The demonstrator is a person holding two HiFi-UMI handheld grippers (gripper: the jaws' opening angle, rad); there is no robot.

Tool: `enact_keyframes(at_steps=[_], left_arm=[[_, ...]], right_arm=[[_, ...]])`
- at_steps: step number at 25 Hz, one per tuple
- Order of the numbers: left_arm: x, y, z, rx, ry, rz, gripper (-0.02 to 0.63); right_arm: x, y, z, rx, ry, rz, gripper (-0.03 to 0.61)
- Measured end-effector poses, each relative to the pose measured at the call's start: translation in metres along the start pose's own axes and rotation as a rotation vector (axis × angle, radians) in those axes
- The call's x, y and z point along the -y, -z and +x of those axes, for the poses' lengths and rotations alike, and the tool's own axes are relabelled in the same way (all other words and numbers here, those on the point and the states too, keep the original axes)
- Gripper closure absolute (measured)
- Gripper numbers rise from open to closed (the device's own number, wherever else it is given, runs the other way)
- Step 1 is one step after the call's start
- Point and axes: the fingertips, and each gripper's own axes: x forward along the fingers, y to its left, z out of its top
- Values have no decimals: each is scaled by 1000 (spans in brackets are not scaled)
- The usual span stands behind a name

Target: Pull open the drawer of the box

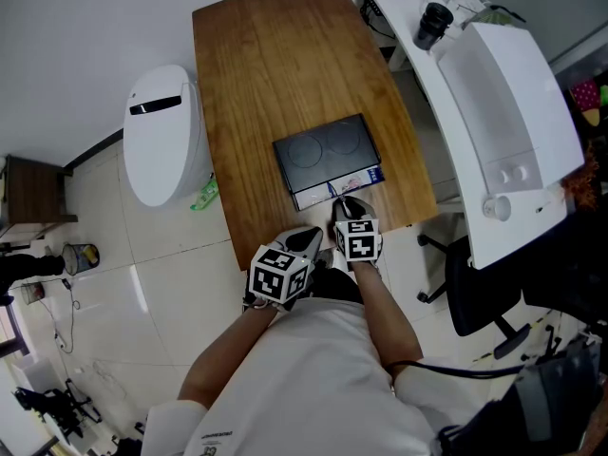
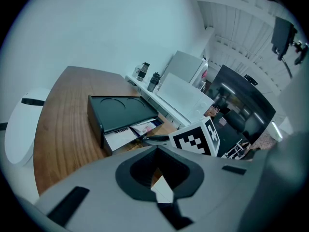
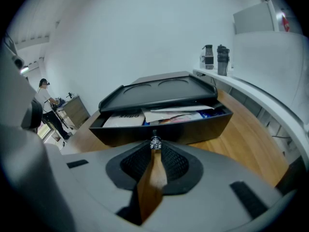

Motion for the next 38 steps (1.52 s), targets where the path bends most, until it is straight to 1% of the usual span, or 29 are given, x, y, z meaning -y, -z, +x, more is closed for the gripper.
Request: enact_keyframes(at_steps=[38], left_arm=[[23, 23, 7, -32, 22, 18, 614]], right_arm=[[1, 30, -25, -1, -11, 24, 523]])
